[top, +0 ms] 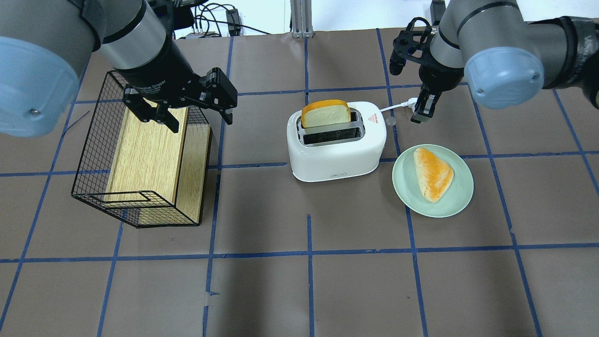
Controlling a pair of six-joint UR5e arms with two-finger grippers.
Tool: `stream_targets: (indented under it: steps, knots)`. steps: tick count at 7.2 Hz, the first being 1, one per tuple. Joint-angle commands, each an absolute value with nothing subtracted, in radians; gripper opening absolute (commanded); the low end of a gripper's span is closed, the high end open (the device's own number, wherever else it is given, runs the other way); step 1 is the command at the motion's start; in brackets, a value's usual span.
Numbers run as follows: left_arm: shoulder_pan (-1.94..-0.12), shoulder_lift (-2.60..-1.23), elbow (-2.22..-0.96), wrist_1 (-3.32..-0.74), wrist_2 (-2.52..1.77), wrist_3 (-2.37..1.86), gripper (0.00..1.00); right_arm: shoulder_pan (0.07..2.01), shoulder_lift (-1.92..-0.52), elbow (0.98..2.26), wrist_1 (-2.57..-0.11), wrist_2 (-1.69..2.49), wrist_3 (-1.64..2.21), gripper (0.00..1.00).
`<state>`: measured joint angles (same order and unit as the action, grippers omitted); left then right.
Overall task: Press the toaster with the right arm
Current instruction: 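Lower the right gripper onto the toaster's side lever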
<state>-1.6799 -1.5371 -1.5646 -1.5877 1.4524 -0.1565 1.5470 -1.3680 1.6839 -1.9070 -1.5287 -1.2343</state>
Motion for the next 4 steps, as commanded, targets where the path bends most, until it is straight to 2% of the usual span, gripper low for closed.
stream_targets:
  steps: [1,4]
  knots:
    - [-1.681,-1.537,-1.565,-1.588,1.453,-0.156,1.00,1.548,-1.342,1.698,-1.924,-1.488,-1.354,0.07]
    - [-1.681,-1.537,-1.565,-1.588,1.453,-0.156,1.00,1.548,-1.341,1.703,-1.924,-1.434,-1.374,0.07]
